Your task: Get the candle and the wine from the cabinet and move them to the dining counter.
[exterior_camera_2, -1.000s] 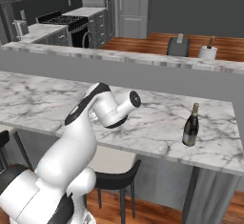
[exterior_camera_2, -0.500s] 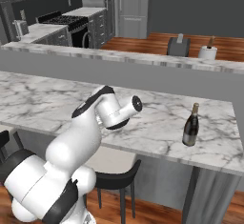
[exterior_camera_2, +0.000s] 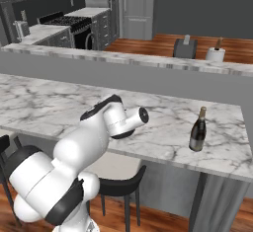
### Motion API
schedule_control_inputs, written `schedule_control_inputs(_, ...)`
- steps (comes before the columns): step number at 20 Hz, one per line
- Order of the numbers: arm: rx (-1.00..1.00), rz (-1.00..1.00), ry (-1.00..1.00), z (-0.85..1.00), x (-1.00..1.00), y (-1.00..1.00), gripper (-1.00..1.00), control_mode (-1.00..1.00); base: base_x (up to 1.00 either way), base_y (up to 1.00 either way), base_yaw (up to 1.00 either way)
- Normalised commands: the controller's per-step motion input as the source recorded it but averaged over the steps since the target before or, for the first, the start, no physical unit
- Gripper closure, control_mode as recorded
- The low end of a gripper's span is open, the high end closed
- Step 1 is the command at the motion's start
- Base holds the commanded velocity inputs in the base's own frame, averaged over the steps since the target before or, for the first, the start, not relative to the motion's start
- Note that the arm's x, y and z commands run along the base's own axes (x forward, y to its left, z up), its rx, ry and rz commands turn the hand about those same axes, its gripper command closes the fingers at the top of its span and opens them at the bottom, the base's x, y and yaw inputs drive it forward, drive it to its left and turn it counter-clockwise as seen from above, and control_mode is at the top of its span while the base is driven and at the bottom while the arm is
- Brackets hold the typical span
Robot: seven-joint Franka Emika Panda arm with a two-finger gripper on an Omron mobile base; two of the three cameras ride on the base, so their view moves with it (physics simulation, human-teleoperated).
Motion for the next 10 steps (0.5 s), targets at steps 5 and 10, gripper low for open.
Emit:
schedule_control_inputs(5, 0.0, 0.03, -0.01, -0.28, 0.0, 0.0, 1.0, -1.0, 0.0, 0.0, 0.0)
schedule_control_inputs(10, 0.0, 0.03, -0.01, -0.26, 0.0, 0.0, 1.0, -1.0, 0.0, 0.0, 0.0)
